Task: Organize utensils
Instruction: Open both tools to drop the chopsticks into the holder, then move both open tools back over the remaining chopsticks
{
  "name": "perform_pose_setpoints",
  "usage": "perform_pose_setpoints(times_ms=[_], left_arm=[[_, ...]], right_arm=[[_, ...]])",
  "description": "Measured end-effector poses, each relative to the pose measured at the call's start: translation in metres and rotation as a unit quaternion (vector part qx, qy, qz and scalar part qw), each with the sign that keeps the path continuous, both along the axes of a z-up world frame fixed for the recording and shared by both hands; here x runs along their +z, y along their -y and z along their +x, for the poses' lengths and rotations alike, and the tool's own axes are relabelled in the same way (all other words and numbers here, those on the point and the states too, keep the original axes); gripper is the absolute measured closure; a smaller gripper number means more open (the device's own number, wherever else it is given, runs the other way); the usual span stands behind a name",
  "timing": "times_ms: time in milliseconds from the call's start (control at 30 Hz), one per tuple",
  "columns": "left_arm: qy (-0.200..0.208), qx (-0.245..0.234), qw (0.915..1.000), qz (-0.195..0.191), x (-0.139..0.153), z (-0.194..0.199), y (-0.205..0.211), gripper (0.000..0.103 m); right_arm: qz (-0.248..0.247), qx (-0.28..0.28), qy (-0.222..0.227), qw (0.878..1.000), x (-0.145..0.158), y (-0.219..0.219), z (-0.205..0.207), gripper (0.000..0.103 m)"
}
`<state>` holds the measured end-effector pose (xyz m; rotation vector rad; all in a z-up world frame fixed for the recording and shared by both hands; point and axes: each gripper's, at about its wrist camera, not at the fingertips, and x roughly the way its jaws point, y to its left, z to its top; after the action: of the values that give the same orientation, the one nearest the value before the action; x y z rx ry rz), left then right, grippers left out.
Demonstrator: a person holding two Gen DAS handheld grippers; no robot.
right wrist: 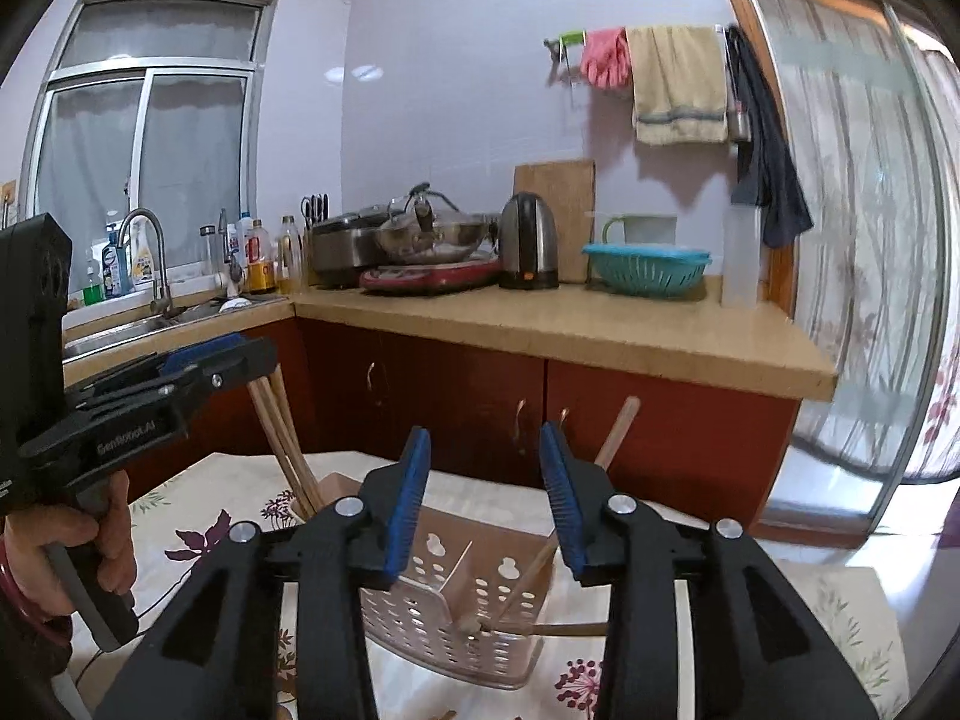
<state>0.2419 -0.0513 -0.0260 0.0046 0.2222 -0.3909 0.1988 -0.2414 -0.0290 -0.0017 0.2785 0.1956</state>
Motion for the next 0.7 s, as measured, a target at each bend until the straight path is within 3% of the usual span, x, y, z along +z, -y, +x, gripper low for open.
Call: perform_pose_setpoints(times_ms=[167, 333, 700], left_arm=[[0.006, 0.004, 1.0, 0.002, 0.0, -0.034, -0.01, 0.05], [-0.002, 0.017, 0.9998, 0.011, -0.013, -0.067, -0.018, 0.05], [-0.049, 0.055, 0.9955, 0.06, -0.076, -0.141, -0.032, 0.05]], right_arm=[[0.009, -0.01, 0.019, 1.0, 0.01, 0.0, -0.032, 0.058], [0.026, -0.017, 0.002, 1.0, -0.003, -0.001, -0.065, 0.057], [0.025, -0.033, -0.065, 0.997, -0.091, -0.036, -0.126, 0.057]])
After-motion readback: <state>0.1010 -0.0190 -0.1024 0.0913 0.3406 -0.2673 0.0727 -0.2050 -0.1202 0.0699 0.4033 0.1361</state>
